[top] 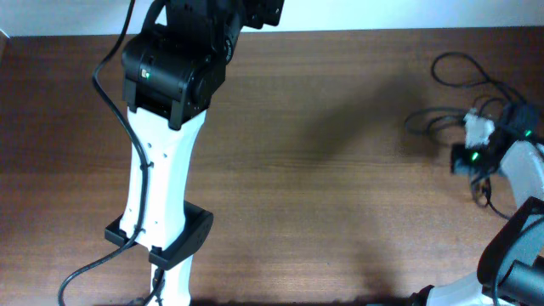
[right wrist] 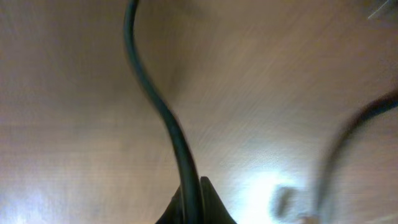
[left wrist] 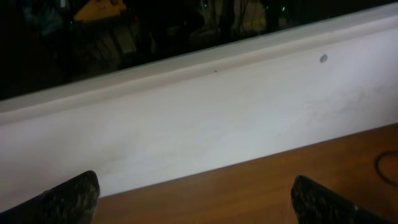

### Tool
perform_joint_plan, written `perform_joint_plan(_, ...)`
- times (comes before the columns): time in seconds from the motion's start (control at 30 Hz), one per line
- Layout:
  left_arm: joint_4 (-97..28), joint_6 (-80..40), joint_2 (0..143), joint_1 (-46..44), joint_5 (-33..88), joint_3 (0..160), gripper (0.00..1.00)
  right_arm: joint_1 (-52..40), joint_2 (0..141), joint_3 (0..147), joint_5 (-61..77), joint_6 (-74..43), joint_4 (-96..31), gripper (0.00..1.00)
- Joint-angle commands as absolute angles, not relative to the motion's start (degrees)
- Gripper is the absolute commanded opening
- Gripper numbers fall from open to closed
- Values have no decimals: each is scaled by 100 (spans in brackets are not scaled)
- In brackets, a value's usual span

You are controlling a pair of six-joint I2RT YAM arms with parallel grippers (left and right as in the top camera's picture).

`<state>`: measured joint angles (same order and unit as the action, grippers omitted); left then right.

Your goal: Untangle cables

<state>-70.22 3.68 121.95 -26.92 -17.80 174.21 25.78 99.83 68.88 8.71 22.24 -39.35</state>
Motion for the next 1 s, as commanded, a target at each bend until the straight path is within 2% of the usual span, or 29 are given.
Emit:
perform_joint_plan(0.0,-7164,440,12215,-2672,-1737,17443,99,2556,9891,8193,823,2176,-3900,4)
perform_joint_plan(0.2,-7426,443,12215,-2672,-1739,17443,99,2558,10213,8604,834,2180,-2869,4)
perform_joint_plan(0.43,-7446,443,12215,-2672,-1741,17443,99,2565,11677,8604,814,2025,-2578,4)
perform_joint_plan(0.53,-7448,443,12215,-2672,-1741,17443,99,2639,12033,8604,819,1542,-2416,4)
perform_joint_plan(0.57,-7448,443,12215,-2672,-1739,17443,99,2655,12042,8604,816,1461,-2397,7)
perform_joint_plan(0.6,-7450,443,12215,-2672,-1739,17443,99,2674,12081,8604,819,1426,-2388,42)
perform_joint_plan(0.63,-7467,443,12215,-2672,-1739,17443,99,2674,12095,8604,788,1426,-2399,98)
perform_joint_plan(0.73,-7603,440,12215,-2672,-1737,17443,99,2674,11983,8818,775,1428,-2770,99)
perform_joint_plan(0.83,-7625,440,12215,-2672,-1737,17443,99,2674,11485,9955,685,1347,-4086,99)
perform_joint_plan(0.9,-7662,440,12215,-2672,-1737,17443,99,2674,11308,10921,615,692,-5181,99)
perform_joint_plan(0.97,-7669,443,12215,-2672,-1739,17443,99,2676,11166,11542,-67,-226,-6154,99)
